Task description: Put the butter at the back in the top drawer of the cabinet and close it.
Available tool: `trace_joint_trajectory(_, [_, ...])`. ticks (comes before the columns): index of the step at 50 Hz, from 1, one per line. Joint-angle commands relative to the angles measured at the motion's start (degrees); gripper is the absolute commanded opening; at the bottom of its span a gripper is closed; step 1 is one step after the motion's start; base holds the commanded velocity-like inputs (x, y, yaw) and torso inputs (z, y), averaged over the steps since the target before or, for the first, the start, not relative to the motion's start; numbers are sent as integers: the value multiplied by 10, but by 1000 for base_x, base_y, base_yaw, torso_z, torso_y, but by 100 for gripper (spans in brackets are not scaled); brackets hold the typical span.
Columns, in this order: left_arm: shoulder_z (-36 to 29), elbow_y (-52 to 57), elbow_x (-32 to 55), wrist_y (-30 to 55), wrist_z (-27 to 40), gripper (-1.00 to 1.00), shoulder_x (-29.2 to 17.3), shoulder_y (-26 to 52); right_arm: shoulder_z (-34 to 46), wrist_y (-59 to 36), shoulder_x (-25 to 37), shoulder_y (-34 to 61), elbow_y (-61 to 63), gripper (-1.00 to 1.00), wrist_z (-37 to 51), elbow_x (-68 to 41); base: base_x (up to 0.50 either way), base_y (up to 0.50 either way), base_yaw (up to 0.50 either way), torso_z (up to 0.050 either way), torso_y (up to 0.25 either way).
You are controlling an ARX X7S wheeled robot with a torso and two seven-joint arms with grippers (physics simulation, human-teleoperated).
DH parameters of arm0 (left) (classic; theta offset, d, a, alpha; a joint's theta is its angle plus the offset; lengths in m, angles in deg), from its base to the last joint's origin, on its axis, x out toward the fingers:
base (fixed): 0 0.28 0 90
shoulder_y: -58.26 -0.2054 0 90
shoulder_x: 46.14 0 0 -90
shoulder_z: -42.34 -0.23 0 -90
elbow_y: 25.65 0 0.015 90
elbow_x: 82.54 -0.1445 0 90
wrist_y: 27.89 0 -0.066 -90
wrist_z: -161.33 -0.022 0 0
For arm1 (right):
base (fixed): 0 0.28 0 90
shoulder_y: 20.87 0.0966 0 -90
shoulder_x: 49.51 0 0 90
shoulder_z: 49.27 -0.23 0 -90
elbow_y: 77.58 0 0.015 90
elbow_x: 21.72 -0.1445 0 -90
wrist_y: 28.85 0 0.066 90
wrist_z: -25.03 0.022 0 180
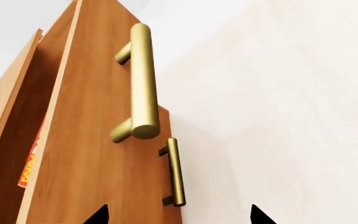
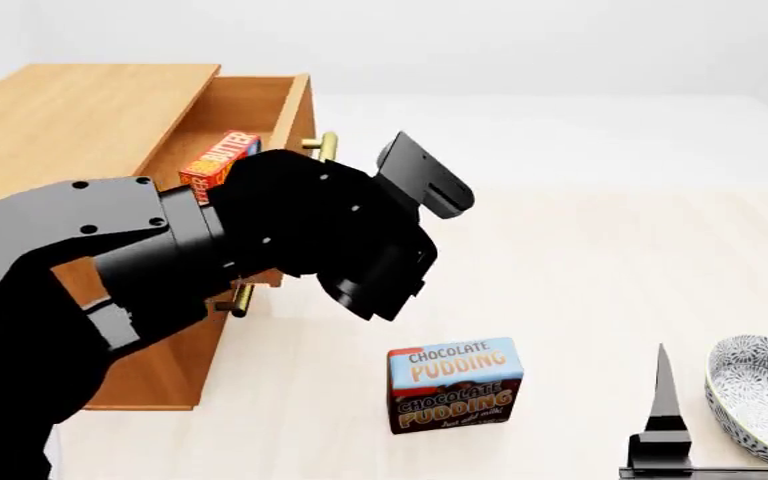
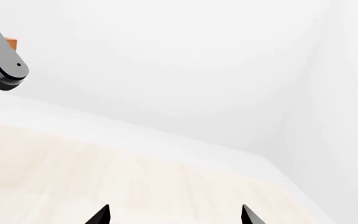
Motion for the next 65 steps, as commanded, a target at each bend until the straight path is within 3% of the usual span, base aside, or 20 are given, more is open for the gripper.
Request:
trace_joint_trajectory(1, [-20,28,-6,21,52,100,-48,8,-13,-11,0,11,0,100,-9,-19,0,0,0,0,0])
trace_joint_trajectory(19, [-52,15,-9,36,82,100,-71,7,-40,-32,0,36,0,100,-28,-61,0,0,0,0,0])
trace_joint_trajectory(51, [-106,-83,-58,47,44,100,-65,-12,-41,-33,0,32,0,100,-33,-56,0,0,0,0,0])
trace_joint_trajectory(65, [-124,-75,-54,56,86,100,-79,-17,-37,-30,0,27,0,100,-33,-47,0,0,0,0,0])
